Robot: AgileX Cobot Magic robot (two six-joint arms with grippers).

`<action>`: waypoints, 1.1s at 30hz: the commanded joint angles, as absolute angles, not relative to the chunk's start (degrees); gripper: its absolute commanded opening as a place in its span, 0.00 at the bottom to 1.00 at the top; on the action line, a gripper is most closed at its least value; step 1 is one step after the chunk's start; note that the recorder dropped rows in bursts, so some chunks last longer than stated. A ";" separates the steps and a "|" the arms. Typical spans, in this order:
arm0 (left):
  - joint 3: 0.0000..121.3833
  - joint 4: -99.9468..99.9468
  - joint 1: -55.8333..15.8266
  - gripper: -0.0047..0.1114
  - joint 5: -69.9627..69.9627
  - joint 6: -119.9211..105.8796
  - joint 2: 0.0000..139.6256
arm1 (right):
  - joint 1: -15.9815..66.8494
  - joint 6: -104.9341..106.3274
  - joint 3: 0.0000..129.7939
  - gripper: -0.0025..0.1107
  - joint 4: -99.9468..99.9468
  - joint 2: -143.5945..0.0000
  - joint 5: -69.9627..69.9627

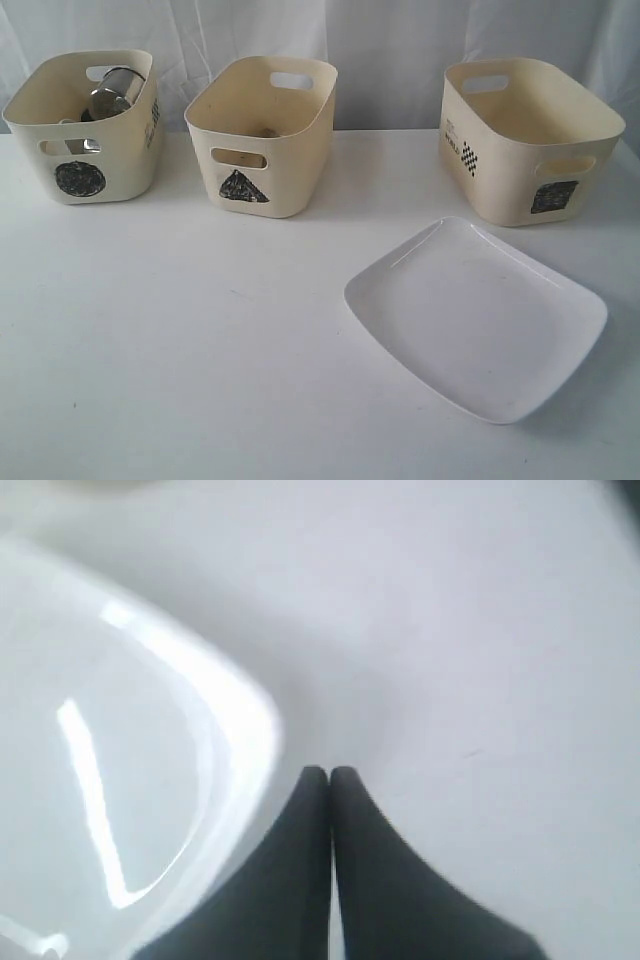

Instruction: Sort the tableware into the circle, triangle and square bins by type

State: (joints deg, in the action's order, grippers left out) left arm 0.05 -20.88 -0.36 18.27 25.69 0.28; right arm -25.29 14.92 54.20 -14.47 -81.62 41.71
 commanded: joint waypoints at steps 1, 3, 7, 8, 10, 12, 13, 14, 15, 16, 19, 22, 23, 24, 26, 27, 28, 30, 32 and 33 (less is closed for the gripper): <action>0.00 -21.02 -0.66 0.05 19.17 25.67 0.00 | -25.74 41.69 52.62 0.02 -36.54 -91.44 56.99; 0.00 -21.02 -0.66 0.05 19.17 25.67 0.00 | -25.74 42.40 52.62 0.02 -38.13 -95.95 61.98; 0.00 -21.02 -0.66 0.05 19.17 25.67 0.00 | -25.74 42.40 52.62 0.02 -38.55 -100.68 62.79; 0.00 -21.02 -0.66 0.05 19.17 25.67 0.00 | -25.74 42.40 52.62 0.02 -38.55 -101.00 62.79; 0.00 -21.02 -0.66 0.05 19.17 25.67 0.00 | -25.74 42.63 52.62 0.04 -38.55 -101.27 62.92; 0.00 -21.02 -0.66 0.05 19.17 25.67 0.00 | -25.74 44.72 52.90 0.11 -39.20 -101.16 63.75; 0.00 -21.02 -0.66 0.05 19.17 25.67 0.00 | -25.74 44.85 53.19 0.15 -39.64 -101.16 64.81; 0.00 -21.02 -0.66 0.05 19.17 25.67 0.00 | -25.74 44.85 53.30 0.22 -40.87 -101.16 66.11; 0.00 -21.02 -0.66 0.05 19.17 25.67 0.00 | -25.74 45.21 53.30 0.29 -42.90 -101.27 67.36; 0.00 -21.02 -0.66 0.05 19.17 25.67 0.00 | -25.74 46.06 53.41 0.34 -44.65 -101.41 68.30; 0.00 -21.02 -0.66 0.05 19.17 25.67 0.00 | -25.74 50.36 53.67 0.51 -49.81 -101.41 68.38; 0.00 -21.02 -0.66 0.05 19.17 25.67 0.00 | -25.99 45.22 57.62 0.53 -45.32 -101.41 63.13; 0.00 -21.02 -0.66 0.05 19.17 25.67 0.00 | -26.23 42.57 59.14 0.53 -42.52 -101.41 61.78; 0.00 -21.02 -0.66 0.05 19.17 25.67 0.00 | -26.51 40.69 60.66 0.53 -39.91 -101.41 61.04; 0.00 -21.02 -0.66 0.05 19.17 25.67 0.00 | -27.43 38.36 64.50 0.53 -34.57 -101.71 60.93; 0.00 -21.02 -0.66 0.05 19.17 25.67 0.00 | -27.55 37.65 65.22 0.53 -34.46 -102.10 60.47; 0.00 -21.02 -0.66 0.05 19.07 25.67 0.00 | -27.70 37.26 65.63 0.53 -34.46 -102.75 60.00; 0.00 -21.02 -0.66 0.05 19.07 25.67 0.00 | -27.70 37.65 65.83 0.53 -33.76 -104.93 58.25; 0.00 -21.02 -0.66 0.05 19.07 25.67 0.00 | -27.70 37.65 65.83 0.53 -31.23 -107.32 56.16; 0.00 -21.02 -0.66 0.05 19.07 25.67 0.00 | -27.70 37.65 65.83 0.53 -31.19 -108.84 55.59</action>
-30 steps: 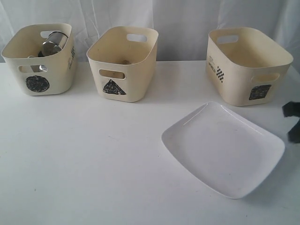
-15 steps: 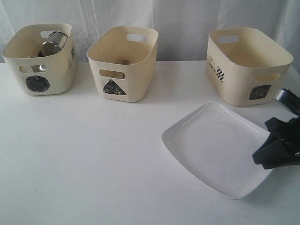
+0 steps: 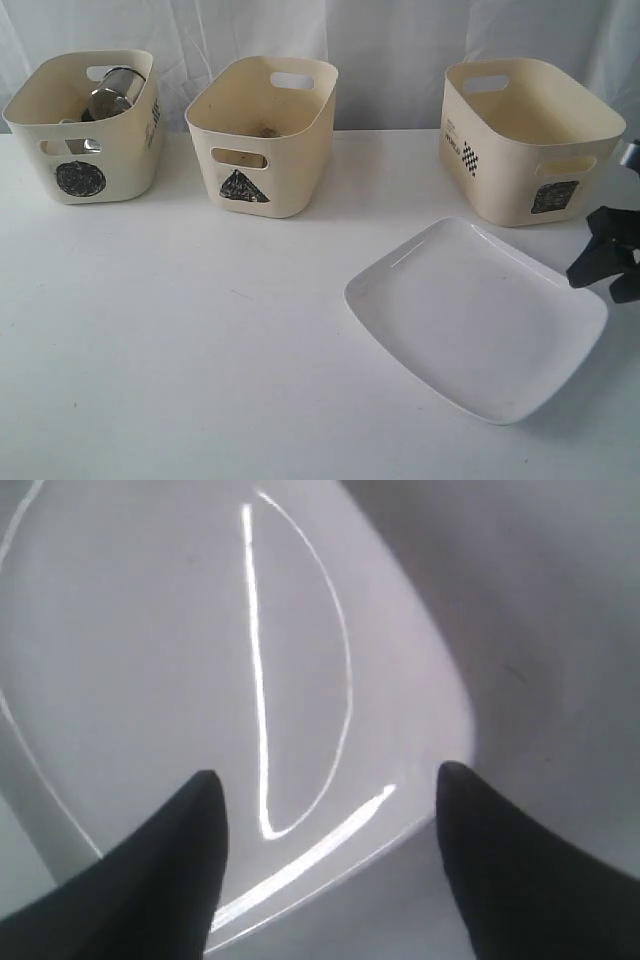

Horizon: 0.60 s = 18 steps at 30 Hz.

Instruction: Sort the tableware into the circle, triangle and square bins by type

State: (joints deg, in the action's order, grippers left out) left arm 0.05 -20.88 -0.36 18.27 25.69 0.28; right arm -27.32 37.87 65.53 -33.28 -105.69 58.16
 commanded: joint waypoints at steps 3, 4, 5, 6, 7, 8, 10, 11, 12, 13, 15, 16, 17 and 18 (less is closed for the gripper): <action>0.00 -21.02 -0.66 0.05 19.07 25.67 0.00 | -27.46 40.69 65.83 0.51 -32.82 -112.69 53.83; 0.00 -21.02 -0.66 0.05 19.07 25.67 0.00 | -27.35 41.50 65.83 0.50 -33.67 -113.31 53.73; 0.00 -21.02 -0.66 0.05 19.07 25.67 0.00 | -27.35 43.84 65.83 0.48 -35.75 -114.49 53.65; 0.00 -21.02 -0.66 0.05 19.07 25.67 0.00 | -27.35 45.43 65.83 0.46 -37.14 -115.11 53.65; 0.00 -21.02 -0.66 0.05 19.07 25.67 0.00 | -27.35 48.59 65.83 0.43 -39.73 -116.47 53.65; 0.00 -21.02 -0.66 0.05 19.07 25.67 0.00 | -27.35 50.20 65.83 0.41 -40.62 -117.20 53.60; 0.00 -21.02 -0.66 0.05 19.07 25.67 0.00 | -27.35 52.95 65.83 0.31 -42.25 -119.42 53.41; 0.00 -21.02 -0.66 0.05 19.07 25.67 0.00 | -27.35 52.95 65.83 0.28 -42.25 -120.31 53.30; 0.00 -21.02 -0.66 0.05 19.07 25.67 0.00 | -27.35 53.16 65.83 0.21 -42.25 -121.22 53.18; 0.00 -21.02 -0.66 0.05 19.07 25.67 0.00 | -27.35 53.94 65.83 0.16 -42.25 -122.04 53.18; 0.00 -21.02 -0.66 0.05 19.07 25.67 0.00 | -27.35 55.38 65.83 0.05 -42.25 -123.47 53.86; 0.00 -21.02 -0.66 0.05 19.07 25.67 0.00 | -27.35 55.87 65.83 0.02 -42.41 -123.86 54.33; 0.00 -21.02 -0.66 0.05 19.07 25.67 0.00 | -27.35 56.63 65.83 0.02 -43.08 -124.24 55.07; 0.00 -21.02 -0.66 0.05 19.07 25.67 0.00 | -27.35 57.37 65.83 0.02 -44.02 -124.56 56.03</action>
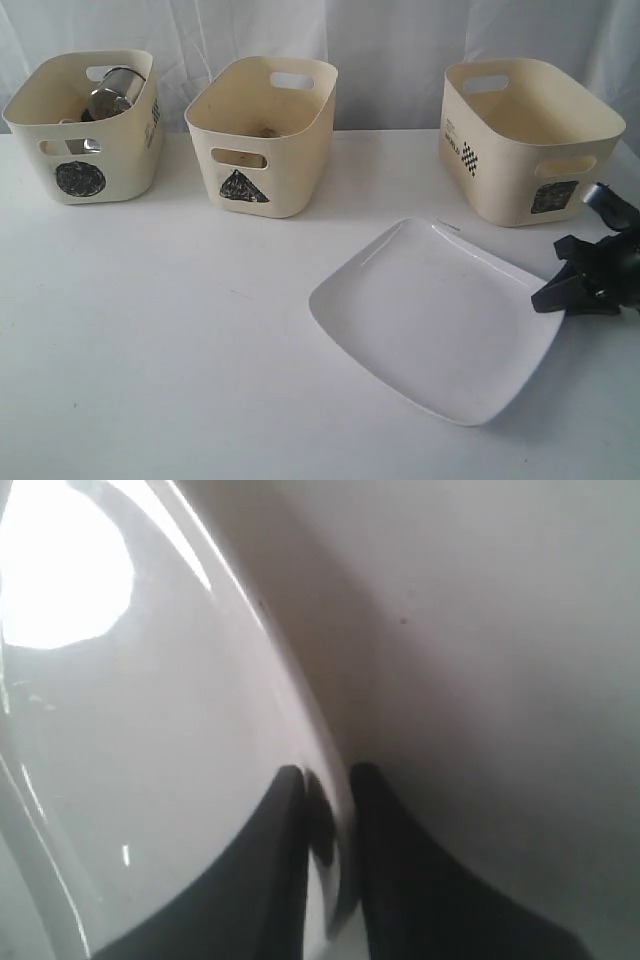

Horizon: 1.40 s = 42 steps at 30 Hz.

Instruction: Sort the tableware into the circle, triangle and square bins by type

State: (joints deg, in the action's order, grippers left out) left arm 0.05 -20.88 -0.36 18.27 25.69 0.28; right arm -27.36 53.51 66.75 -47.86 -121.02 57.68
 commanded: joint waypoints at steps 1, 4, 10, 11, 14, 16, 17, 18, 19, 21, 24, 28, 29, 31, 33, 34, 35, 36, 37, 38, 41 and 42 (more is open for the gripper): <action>0.00 -21.02 -0.66 0.05 19.07 25.67 0.00 | -27.35 58.02 65.83 0.02 -44.85 -124.68 56.87; 0.00 -21.02 -0.66 0.05 19.07 25.67 0.00 | -27.35 61.68 65.83 0.02 -48.95 -124.71 60.13; 0.00 -21.02 -0.66 0.05 19.07 25.67 0.00 | -27.35 64.14 65.83 0.02 -51.15 -124.71 60.93; 0.00 -21.02 -0.66 0.05 19.07 25.67 0.00 | -27.35 64.14 65.83 0.02 -51.15 -124.71 60.93; 0.00 -21.02 -0.66 0.05 19.07 25.67 0.00 | -27.35 64.14 65.83 0.02 -51.15 -124.71 61.40; 0.00 -21.02 -0.66 0.05 19.07 25.67 0.00 | -27.35 64.14 65.83 0.02 -51.15 -124.71 61.63; 0.00 -21.02 -0.66 0.05 19.07 25.67 0.00 | -27.35 64.14 65.83 0.03 -51.15 -124.71 61.63; 0.00 -21.02 -0.66 0.05 19.07 25.67 0.00 | -27.35 64.14 65.83 0.05 -51.15 -124.71 61.63; 0.00 -21.02 -0.66 0.05 19.07 25.67 0.00 | -27.35 64.14 65.83 0.08 -51.15 -124.71 61.63; 0.00 -21.02 -0.66 0.05 19.07 25.67 0.00 | -27.35 64.14 65.83 0.13 -51.15 -124.71 61.41; 0.00 -21.02 -0.66 0.05 19.07 25.67 0.00 | -27.35 64.23 65.83 0.21 -51.44 -124.71 59.93; 0.00 -21.02 -0.66 0.05 19.07 25.67 0.00 | -26.99 64.23 65.83 0.26 -51.57 -124.71 57.68; 0.00 -21.02 -0.66 0.05 19.07 25.67 0.00 | -26.80 64.23 65.83 0.26 -51.57 -124.71 56.70; 0.00 -21.02 -0.66 0.05 19.07 25.67 0.00 | -25.80 64.23 65.83 0.26 -51.57 -124.71 54.88; 0.00 -21.02 -0.66 0.05 19.07 25.67 0.00 | -24.58 64.26 65.83 0.26 -51.26 -124.71 53.24; 0.00 -21.02 -0.66 0.05 19.07 25.67 0.00 | -23.84 64.26 65.83 0.26 -50.79 -124.71 52.55; 0.00 -21.02 -0.66 0.05 19.07 25.67 0.00 | -23.12 64.26 65.83 0.26 -50.28 -124.71 52.45; 0.00 -21.02 -0.66 0.05 19.07 25.67 0.00 | -22.41 64.26 65.83 0.25 -49.66 -124.71 52.45; 0.00 -21.02 -0.66 0.05 19.07 25.67 0.00 | -21.75 64.26 65.83 0.22 -48.76 -124.71 52.63; 0.00 -21.02 -0.66 0.05 19.07 25.67 0.00 | -21.27 64.26 65.83 0.18 -47.76 -124.71 53.14; 0.00 -21.02 -0.66 0.05 19.07 25.67 0.00 | -21.09 63.82 65.83 0.03 -46.62 -124.71 56.04; 0.00 -21.02 -0.66 0.05 19.07 25.67 0.00 | -21.09 63.22 65.83 0.02 -46.49 -124.71 57.29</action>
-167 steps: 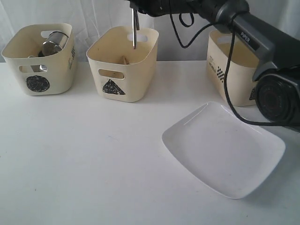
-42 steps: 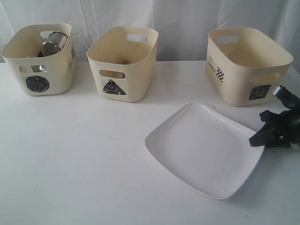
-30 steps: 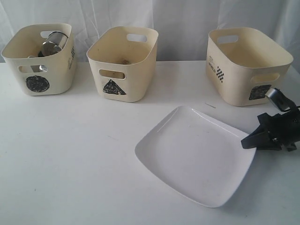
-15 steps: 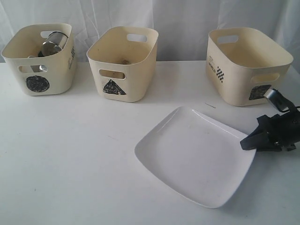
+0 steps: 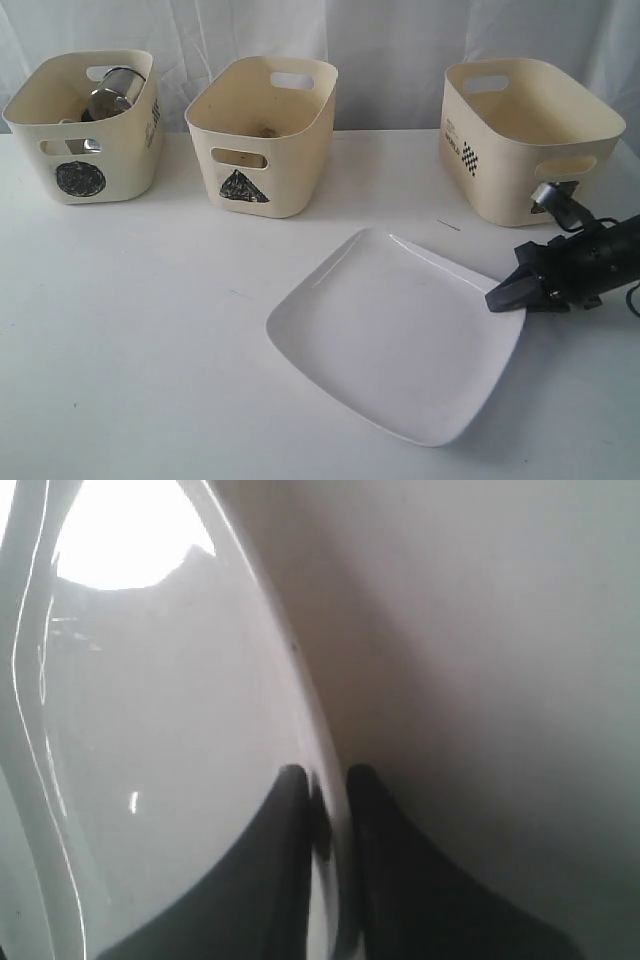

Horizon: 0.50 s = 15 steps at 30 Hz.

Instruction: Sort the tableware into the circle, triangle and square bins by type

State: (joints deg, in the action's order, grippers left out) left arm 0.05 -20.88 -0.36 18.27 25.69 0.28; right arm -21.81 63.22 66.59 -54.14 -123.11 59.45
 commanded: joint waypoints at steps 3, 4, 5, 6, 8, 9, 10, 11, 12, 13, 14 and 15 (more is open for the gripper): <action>0.00 -21.02 -0.66 0.05 19.07 25.67 0.00 | -21.32 61.01 65.83 0.02 -46.49 -124.34 61.21; 0.00 -21.02 -0.66 0.05 19.07 25.67 0.00 | -21.32 61.01 65.88 0.02 -46.64 -123.91 63.21; 0.00 -21.02 -0.66 0.05 19.07 25.67 0.00 | -21.32 61.01 65.98 0.02 -47.17 -123.36 65.53; 0.00 -21.02 -0.66 0.05 19.07 25.67 0.00 | -21.32 61.01 66.20 0.02 -47.89 -122.83 67.48; 0.00 -21.02 -0.66 0.05 19.07 25.67 0.00 | -21.32 61.01 66.77 0.02 -49.51 -121.04 69.96; 0.00 -21.02 -0.66 0.05 19.07 25.67 0.00 | -21.32 60.53 67.10 0.02 -50.05 -120.13 69.96; 0.00 -21.02 -0.66 0.05 19.07 25.67 0.00 | -21.32 58.95 67.77 0.02 -50.95 -118.54 69.96; 0.00 -21.02 -0.66 0.05 19.07 25.67 0.00 | -21.32 57.15 68.25 0.02 -51.58 -117.35 69.96; 0.00 -21.02 -0.66 0.05 19.07 25.67 0.00 | -21.32 55.07 68.80 0.02 -52.13 -115.99 69.96; 0.00 -21.02 -0.66 0.05 19.07 25.67 0.00 | -21.32 52.09 69.70 0.02 -53.21 -113.85 69.96; 0.00 -21.02 -0.66 0.05 19.07 25.67 0.00 | -21.32 50.67 70.40 0.02 -54.16 -112.51 69.96; 0.00 -21.02 -0.66 0.05 19.07 25.67 0.00 | -21.32 49.87 71.51 0.02 -55.78 -110.92 69.96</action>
State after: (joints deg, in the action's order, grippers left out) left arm 0.05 -20.88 -0.36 18.27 25.69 0.28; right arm -21.19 53.97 69.11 -50.83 -115.47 69.06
